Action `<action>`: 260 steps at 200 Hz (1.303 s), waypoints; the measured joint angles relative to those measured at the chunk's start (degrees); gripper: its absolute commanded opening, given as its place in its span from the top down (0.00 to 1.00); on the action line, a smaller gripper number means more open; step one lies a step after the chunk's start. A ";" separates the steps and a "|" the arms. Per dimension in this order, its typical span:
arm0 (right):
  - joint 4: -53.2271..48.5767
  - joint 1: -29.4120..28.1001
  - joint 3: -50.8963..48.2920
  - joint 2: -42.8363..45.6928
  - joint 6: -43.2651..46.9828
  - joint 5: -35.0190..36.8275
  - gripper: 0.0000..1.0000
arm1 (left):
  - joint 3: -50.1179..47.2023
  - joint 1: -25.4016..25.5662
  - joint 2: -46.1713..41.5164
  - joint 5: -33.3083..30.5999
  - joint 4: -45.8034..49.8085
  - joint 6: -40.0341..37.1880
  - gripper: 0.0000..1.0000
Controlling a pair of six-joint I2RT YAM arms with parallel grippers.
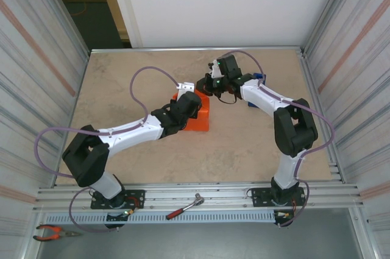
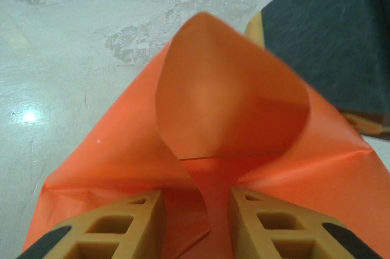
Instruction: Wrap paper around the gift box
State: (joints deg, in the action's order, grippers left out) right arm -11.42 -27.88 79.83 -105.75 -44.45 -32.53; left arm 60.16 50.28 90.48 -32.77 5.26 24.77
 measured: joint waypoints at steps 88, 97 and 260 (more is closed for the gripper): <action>-1.09 -0.92 -3.15 3.30 1.18 -0.94 1.00 | 0.09 0.26 -0.04 -0.37 0.68 1.20 0.66; -1.51 -0.92 -3.43 3.69 1.38 -0.94 1.00 | 0.09 0.26 -0.04 -0.37 0.68 1.31 0.66; 1.03 -1.27 -11.28 9.86 1.36 0.35 1.00 | 0.17 0.31 -0.90 0.68 1.73 2.38 0.65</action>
State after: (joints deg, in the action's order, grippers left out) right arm -10.39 -29.15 68.55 -95.90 -43.09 -32.18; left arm 60.34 50.59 89.58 -32.10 6.98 27.16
